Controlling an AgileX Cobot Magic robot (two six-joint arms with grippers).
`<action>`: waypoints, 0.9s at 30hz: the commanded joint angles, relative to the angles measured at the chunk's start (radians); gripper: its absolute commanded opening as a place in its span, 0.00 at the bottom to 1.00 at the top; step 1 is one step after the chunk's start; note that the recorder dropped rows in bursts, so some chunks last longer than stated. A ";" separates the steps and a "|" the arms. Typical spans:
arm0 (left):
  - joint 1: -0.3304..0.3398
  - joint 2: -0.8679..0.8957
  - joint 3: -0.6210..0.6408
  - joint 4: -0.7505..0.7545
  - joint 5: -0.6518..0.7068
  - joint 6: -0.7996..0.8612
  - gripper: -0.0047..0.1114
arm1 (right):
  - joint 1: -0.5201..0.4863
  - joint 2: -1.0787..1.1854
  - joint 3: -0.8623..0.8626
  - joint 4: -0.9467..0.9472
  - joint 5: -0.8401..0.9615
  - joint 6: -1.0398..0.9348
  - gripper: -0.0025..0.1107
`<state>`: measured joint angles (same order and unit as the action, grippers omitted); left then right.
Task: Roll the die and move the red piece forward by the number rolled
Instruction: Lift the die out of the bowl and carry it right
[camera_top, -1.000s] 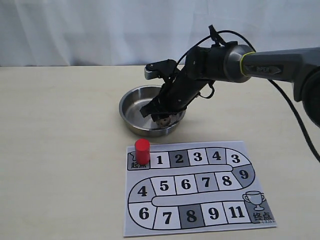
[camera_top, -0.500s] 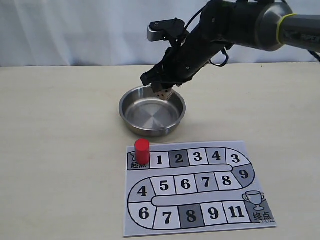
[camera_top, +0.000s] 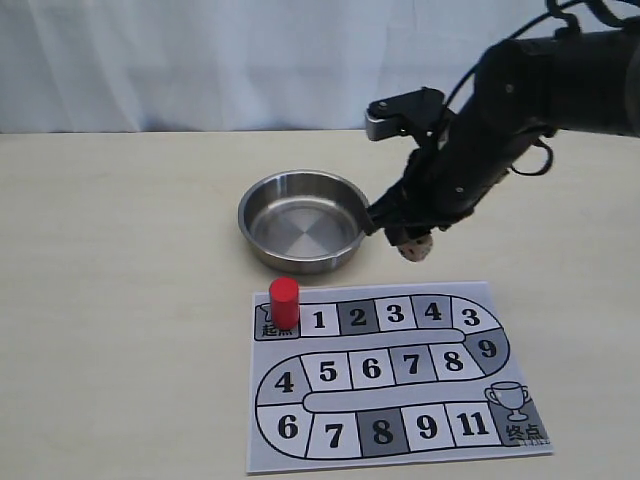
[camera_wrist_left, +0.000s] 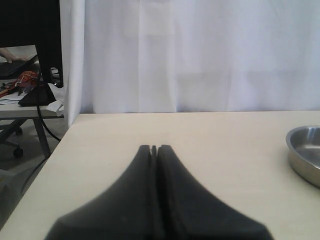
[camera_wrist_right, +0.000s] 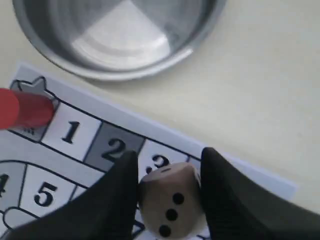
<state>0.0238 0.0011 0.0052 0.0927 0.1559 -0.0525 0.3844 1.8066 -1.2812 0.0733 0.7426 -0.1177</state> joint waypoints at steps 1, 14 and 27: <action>0.000 -0.001 -0.005 0.000 -0.013 0.000 0.04 | -0.098 -0.084 0.134 -0.018 -0.059 0.006 0.06; 0.000 -0.001 -0.005 0.000 -0.013 0.000 0.04 | -0.295 -0.179 0.351 -0.294 -0.084 0.139 0.06; 0.000 -0.001 -0.005 0.000 -0.013 0.000 0.04 | -0.288 -0.179 0.376 -0.343 -0.131 0.352 0.06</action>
<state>0.0238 0.0011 0.0052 0.0927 0.1559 -0.0525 0.0949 1.6358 -0.9093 -0.3937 0.6314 0.3090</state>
